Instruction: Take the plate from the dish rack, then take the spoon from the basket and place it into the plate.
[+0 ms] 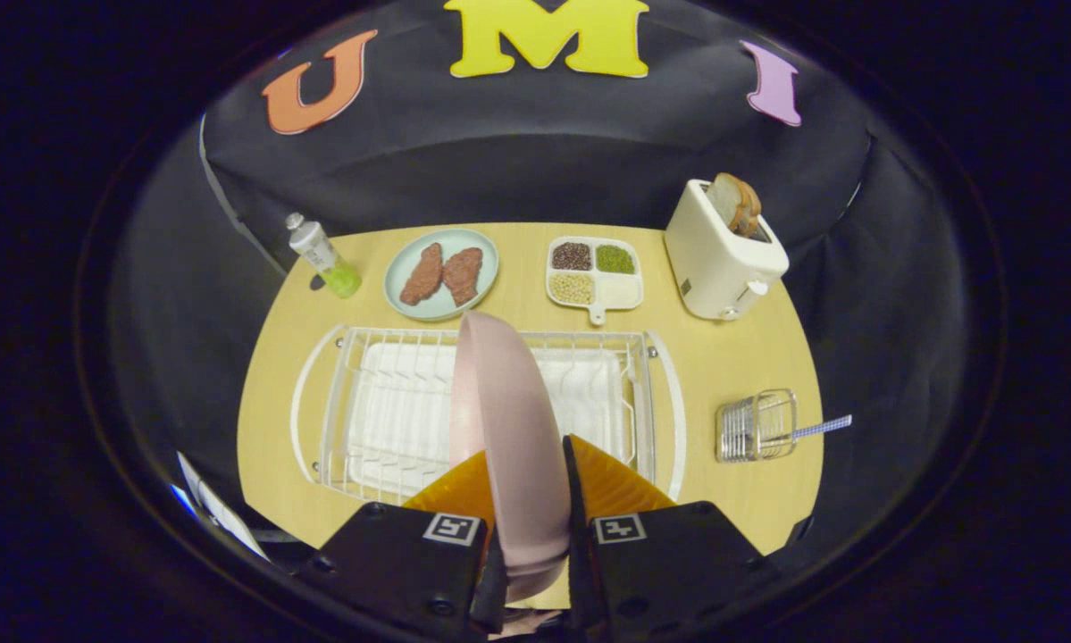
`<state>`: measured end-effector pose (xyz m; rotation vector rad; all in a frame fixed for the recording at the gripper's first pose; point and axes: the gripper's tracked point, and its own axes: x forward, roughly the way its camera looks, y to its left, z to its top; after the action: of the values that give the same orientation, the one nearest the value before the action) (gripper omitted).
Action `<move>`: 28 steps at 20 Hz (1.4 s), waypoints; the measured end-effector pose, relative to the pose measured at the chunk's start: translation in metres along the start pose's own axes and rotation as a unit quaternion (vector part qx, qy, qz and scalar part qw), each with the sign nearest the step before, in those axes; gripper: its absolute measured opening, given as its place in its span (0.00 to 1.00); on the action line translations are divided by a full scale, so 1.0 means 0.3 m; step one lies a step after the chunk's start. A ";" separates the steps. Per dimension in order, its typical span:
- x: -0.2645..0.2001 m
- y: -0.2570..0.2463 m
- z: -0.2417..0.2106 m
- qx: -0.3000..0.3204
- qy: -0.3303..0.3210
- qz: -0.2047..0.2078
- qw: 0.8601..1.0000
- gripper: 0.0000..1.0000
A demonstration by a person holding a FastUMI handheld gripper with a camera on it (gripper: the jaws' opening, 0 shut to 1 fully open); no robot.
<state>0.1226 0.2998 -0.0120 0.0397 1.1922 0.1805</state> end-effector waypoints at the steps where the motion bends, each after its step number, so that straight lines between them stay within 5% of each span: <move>1: -0.018 -0.022 -0.041 0.006 -0.004 0.011 1.000 0.33; 9: -0.003 -0.217 -0.461 0.079 -0.010 0.107 0.991 0.33; 16: 0.238 -0.236 -0.754 0.161 0.047 0.231 0.958 0.33; 21: 0.373 -0.197 -0.802 0.197 0.063 0.296 0.932 0.32; 24: 0.414 -0.197 -0.791 0.194 0.053 0.306 0.931 0.33; 28: 0.437 -0.211 -0.765 0.181 0.034 0.301 0.936 0.48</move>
<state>-0.0356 0.2436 -0.2258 0.7336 1.2423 0.5003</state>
